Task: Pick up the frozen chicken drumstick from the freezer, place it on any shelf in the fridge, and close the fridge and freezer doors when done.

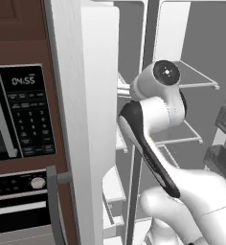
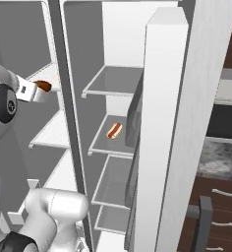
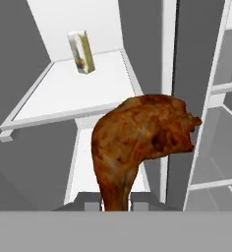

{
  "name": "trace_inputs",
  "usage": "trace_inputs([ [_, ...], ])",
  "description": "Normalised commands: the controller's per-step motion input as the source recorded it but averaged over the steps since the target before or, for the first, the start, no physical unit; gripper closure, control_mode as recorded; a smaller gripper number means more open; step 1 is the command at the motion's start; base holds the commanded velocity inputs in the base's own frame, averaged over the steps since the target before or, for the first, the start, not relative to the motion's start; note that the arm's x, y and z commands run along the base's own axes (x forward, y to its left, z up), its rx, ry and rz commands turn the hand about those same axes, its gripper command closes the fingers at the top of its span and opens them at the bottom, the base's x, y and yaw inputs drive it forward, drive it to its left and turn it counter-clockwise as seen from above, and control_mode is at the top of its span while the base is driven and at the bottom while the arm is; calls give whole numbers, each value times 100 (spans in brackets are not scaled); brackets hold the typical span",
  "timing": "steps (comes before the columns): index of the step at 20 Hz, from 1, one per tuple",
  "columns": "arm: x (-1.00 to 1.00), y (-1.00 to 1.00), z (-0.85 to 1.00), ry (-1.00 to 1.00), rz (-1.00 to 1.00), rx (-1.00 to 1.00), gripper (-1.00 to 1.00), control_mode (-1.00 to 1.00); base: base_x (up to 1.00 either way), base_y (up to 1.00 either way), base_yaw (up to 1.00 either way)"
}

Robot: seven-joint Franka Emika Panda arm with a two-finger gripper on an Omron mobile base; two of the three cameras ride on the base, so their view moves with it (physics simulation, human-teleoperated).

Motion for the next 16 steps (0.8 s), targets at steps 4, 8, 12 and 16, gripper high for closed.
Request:
trace_inputs([
  [4,-100,-11,-29,8,0,0,100,-100,0,0,0],
  [8,-100,-89,0,8,-5,2,100,-100,0,0,0],
  [12,-61,-100,27,-1,-24,-1,100,-100,0,0,0],
  [16,15,-100,48,-4,-29,-11,100,-100,0,0,0],
])
